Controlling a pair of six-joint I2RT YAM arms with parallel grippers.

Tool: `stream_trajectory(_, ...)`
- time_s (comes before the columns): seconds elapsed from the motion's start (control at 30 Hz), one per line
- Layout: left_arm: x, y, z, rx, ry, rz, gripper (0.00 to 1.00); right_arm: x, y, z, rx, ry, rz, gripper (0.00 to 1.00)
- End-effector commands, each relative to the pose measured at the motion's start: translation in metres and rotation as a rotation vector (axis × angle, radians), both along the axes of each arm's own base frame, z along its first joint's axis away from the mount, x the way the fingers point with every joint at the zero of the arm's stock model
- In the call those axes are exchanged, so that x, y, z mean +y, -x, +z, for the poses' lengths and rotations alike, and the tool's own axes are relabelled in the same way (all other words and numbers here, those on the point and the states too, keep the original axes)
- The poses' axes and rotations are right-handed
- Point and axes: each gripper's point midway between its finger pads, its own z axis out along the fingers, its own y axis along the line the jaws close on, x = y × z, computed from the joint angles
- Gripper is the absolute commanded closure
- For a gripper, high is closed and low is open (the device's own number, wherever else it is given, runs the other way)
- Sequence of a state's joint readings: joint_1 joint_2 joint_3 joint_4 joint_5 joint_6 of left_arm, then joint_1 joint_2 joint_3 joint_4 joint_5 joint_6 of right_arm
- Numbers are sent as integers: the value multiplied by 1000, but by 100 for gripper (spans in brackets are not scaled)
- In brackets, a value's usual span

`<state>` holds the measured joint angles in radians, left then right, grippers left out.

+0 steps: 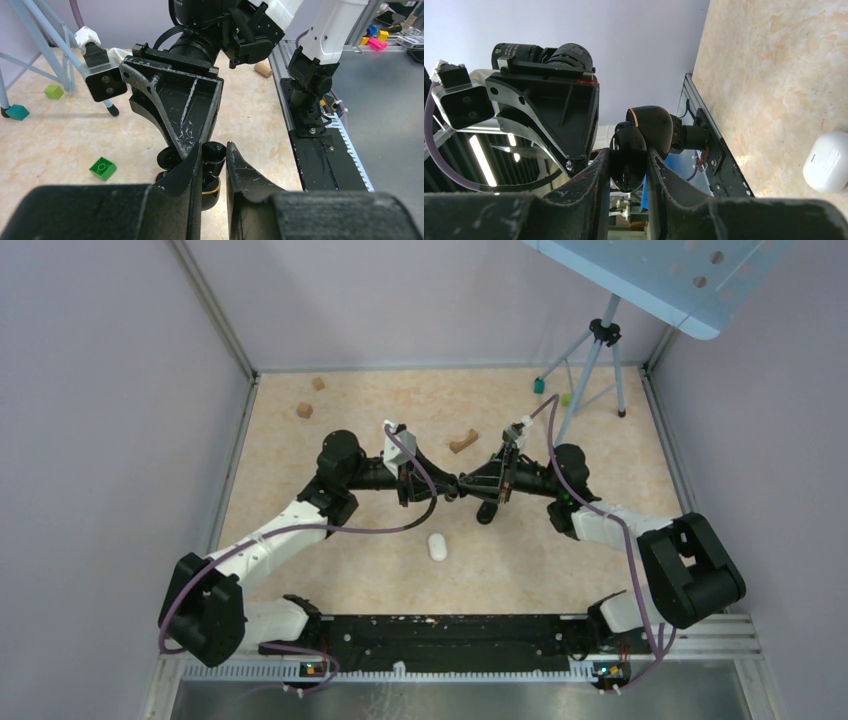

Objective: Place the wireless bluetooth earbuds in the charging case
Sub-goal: Insert the right earbud into the right side groove of the charging case.

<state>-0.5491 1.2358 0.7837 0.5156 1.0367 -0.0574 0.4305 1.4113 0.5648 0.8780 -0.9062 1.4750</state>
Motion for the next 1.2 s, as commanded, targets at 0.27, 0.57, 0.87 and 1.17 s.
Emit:
stream_trajectory(0.27, -3, -2, 10, -48, 20, -25, 100, 9, 6, 28, -73, -51, 53, 100)
stream_trajectory(0.57, -2, -3, 9, -41, 20, -12, 100, 13, 3, 31, -66, -93, 54, 100)
stream_trajectory(0.87, 2, -5, 7, -47, 29, 42, 100, 12, 4, 33, -51, -125, 51, 100)
stream_trajectory(1.17, 7, -5, 0, -48, 3, 73, 100, 10, 6, 36, -38, -181, 56, 100)
